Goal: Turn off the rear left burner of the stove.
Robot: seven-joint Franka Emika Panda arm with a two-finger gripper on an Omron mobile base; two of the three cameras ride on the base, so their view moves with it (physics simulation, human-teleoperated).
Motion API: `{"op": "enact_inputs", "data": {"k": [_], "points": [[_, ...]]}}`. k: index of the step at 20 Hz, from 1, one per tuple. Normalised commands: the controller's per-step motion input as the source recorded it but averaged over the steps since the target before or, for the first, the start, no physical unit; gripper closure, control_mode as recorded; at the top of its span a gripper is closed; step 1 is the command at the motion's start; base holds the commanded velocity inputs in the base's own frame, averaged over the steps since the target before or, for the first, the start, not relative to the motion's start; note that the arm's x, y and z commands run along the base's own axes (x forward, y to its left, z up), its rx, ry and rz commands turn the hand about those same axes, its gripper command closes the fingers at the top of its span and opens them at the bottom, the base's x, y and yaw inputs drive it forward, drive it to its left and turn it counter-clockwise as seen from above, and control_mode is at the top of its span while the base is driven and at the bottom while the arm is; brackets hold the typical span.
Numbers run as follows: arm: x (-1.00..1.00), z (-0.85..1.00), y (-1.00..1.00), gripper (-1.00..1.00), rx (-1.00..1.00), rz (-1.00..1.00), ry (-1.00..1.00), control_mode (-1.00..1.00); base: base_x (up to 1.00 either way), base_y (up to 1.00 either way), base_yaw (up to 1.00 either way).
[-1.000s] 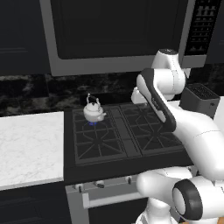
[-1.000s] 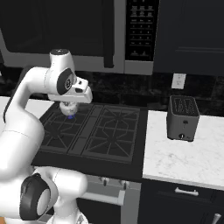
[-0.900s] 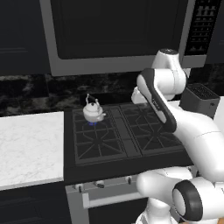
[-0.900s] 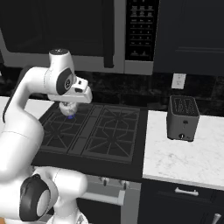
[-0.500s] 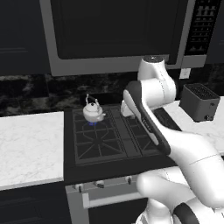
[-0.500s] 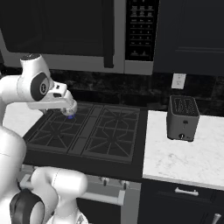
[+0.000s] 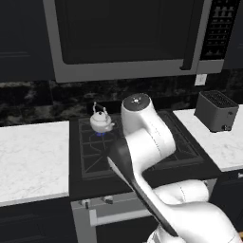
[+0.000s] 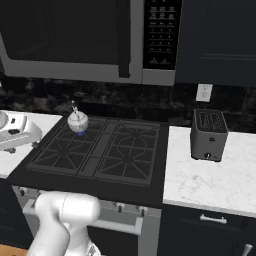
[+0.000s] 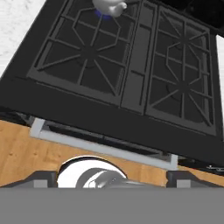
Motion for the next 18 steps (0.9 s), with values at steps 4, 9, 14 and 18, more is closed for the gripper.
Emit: {"op": "enact_inputs", "data": {"k": [4, 9, 14, 18], "points": [[-0.92, -0.52, 0.99, -1.00, -0.21, 0.11, -0.08, -1.00, 0.00, 0.00, 0.00], [-0.79, -0.68, 0.67, -1.00, -0.09, 0.09, -0.12, -1.00, 0.00, 0.00, 0.00], [-0.61, -0.78, 0.04, -1.00, -0.02, 0.01, -0.25, -1.00, 0.00, 0.00, 0.00], [-0.20, -0.49, -0.55, -1.00, 0.00, 0.06, -0.44, -1.00, 0.00, 0.00, 0.00]]}}
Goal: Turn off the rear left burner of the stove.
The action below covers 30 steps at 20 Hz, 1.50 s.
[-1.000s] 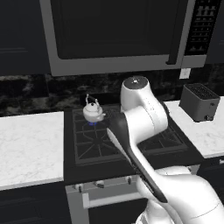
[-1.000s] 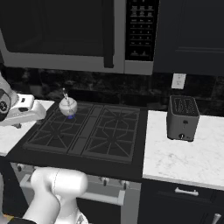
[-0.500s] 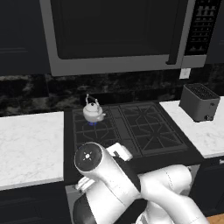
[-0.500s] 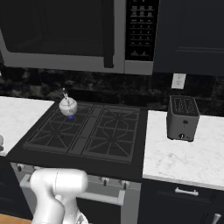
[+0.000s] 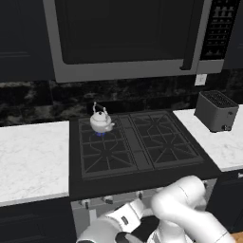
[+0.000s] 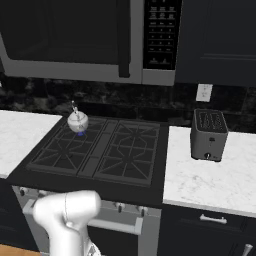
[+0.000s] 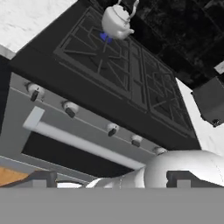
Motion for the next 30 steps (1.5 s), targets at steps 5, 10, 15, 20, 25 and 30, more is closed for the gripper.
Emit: {"op": "enact_inputs", "data": {"k": [5, 10, 15, 20, 25, 30], "points": [[-0.02, -0.33, -0.55, -1.00, 0.00, 0.17, -0.43, -1.00, 0.00, 0.00, 0.00], [0.03, -0.31, -0.40, -1.00, 0.03, 0.19, -0.43, -1.00, 0.00, 0.00, 0.00], [0.39, -0.11, -0.11, -1.00, 0.06, 0.14, -0.24, -1.00, 0.00, 0.00, 0.00], [0.52, -0.07, -0.06, -1.00, 0.00, 0.21, -0.20, -1.00, 0.00, 0.00, 0.00], [0.30, -0.34, -0.10, -1.00, 0.00, 0.17, -0.12, -1.00, 0.00, 0.00, 0.00], [0.27, -0.44, -0.02, -1.00, 0.00, 0.10, -0.15, -1.00, 0.00, 0.00, 0.00]]}}
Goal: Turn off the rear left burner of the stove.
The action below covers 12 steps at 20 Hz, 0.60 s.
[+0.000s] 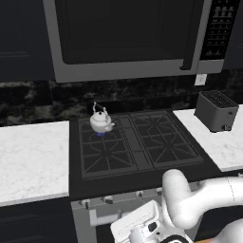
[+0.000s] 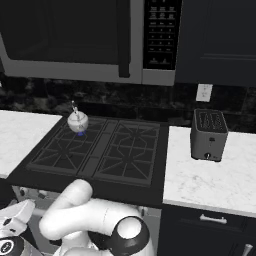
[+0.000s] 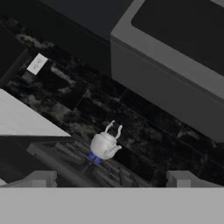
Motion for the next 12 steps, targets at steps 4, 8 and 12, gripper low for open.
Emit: {"op": "enact_inputs", "data": {"k": [4, 8, 12], "points": [[0.28, -0.37, 0.07, -1.00, 0.00, 0.03, -0.07, -1.00, 0.00, 0.00, 0.00], [0.21, -0.56, 0.30, -1.00, 0.00, 0.02, -0.02, -1.00, 0.00, 0.00, 0.00], [0.28, -0.38, 0.30, -1.00, 0.00, 0.01, -0.02, -1.00, 0.00, 0.00, 0.00]]}}
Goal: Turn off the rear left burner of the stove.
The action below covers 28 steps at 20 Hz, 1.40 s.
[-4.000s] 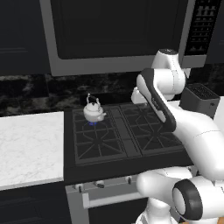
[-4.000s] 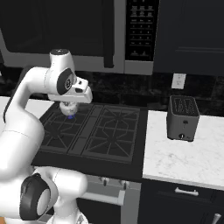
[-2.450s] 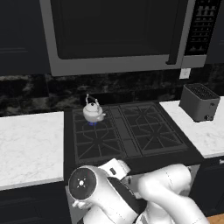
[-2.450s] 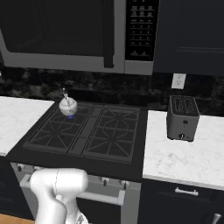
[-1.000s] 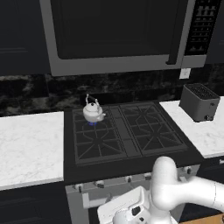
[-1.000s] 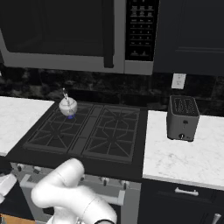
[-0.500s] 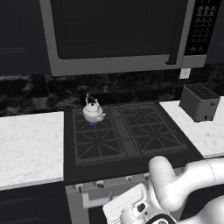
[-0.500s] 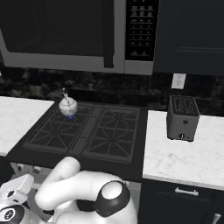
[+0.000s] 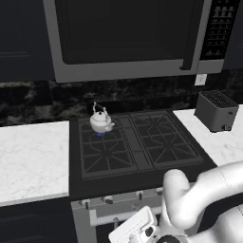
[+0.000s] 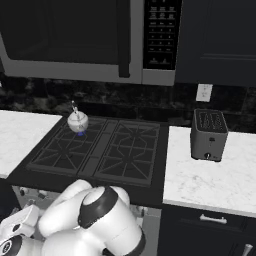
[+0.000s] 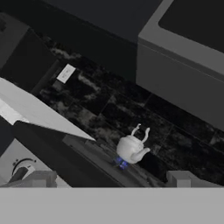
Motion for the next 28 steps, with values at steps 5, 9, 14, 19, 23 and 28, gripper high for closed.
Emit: {"op": "enact_inputs", "data": {"k": [5, 9, 14, 19, 23, 28], "points": [[0.36, -0.03, 0.01, -1.00, 0.00, 0.00, -0.04, -1.00, 0.00, 0.00, 0.00], [0.32, -0.15, 0.00, -1.00, 0.00, 0.00, -0.08, -1.00, 0.00, 0.00, 0.00], [0.41, -0.13, 0.00, -1.00, 0.00, 0.00, -0.06, -1.00, 0.00, 0.00, 0.00], [0.45, -0.05, 0.00, -1.00, 0.00, 0.00, -0.01, -1.00, 0.00, 0.00, 0.00], [0.37, -0.11, 0.00, -1.00, 0.00, 0.00, -0.02, -1.00, 0.00, 0.00, 0.00], [0.40, -0.14, -0.02, -1.00, 0.00, 0.00, 0.00, -1.00, 0.00, 0.00, 0.00]]}}
